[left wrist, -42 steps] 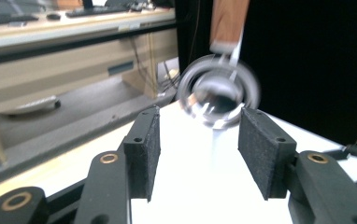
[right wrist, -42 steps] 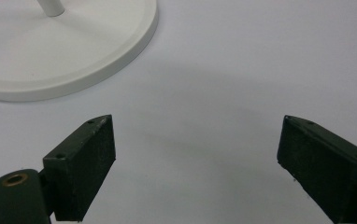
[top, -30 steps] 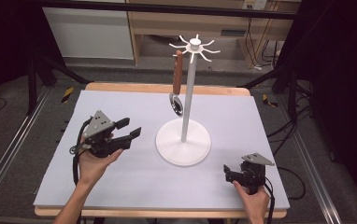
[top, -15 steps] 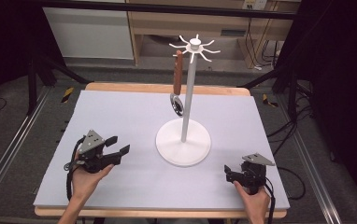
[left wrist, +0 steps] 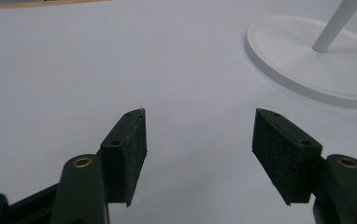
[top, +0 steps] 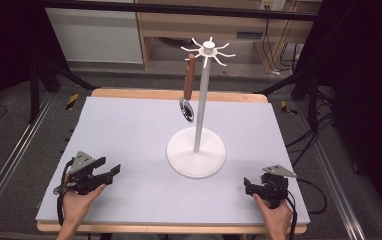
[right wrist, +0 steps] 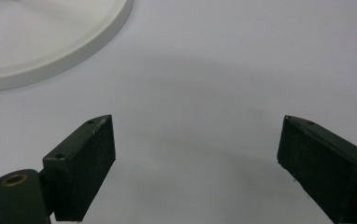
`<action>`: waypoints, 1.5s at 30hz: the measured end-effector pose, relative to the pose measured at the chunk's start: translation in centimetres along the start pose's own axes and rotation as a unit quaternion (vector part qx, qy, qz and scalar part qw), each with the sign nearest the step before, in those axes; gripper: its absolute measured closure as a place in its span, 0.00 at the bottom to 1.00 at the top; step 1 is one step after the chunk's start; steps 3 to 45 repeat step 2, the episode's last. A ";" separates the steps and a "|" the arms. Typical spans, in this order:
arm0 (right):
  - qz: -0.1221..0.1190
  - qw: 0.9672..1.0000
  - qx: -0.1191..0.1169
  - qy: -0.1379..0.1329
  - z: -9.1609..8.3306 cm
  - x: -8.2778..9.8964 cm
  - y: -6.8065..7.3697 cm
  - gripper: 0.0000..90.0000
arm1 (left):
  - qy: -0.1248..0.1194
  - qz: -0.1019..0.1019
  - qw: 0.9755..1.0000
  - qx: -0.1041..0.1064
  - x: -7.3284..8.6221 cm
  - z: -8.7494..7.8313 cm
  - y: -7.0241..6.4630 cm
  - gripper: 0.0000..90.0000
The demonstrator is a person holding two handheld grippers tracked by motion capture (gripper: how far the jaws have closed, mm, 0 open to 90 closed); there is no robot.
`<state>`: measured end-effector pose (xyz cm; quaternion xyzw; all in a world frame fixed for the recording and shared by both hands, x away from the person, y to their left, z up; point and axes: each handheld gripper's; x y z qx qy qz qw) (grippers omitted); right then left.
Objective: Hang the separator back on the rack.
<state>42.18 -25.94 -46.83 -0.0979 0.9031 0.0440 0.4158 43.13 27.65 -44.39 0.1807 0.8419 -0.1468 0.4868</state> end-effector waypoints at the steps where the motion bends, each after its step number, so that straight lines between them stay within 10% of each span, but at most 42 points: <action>1: 0.000 1.000 0.002 0.001 0.0 0.0 -0.1 0.13 | -0.002 -0.003 1.000 -0.002 0.1 -0.2 0.2 0.39; 45: 0.001 1.000 0.002 0.001 0.0 0.0 -0.2 0.13 | -0.002 -0.003 1.000 -0.002 0.1 -0.2 0.2 0.39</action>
Point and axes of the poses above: each handheld gripper's, and its own axes: z roughly forward along the jaws, x roughly out of its underside, y roughly to its left, and after that the axes turned 1 degree about -y, right-handed
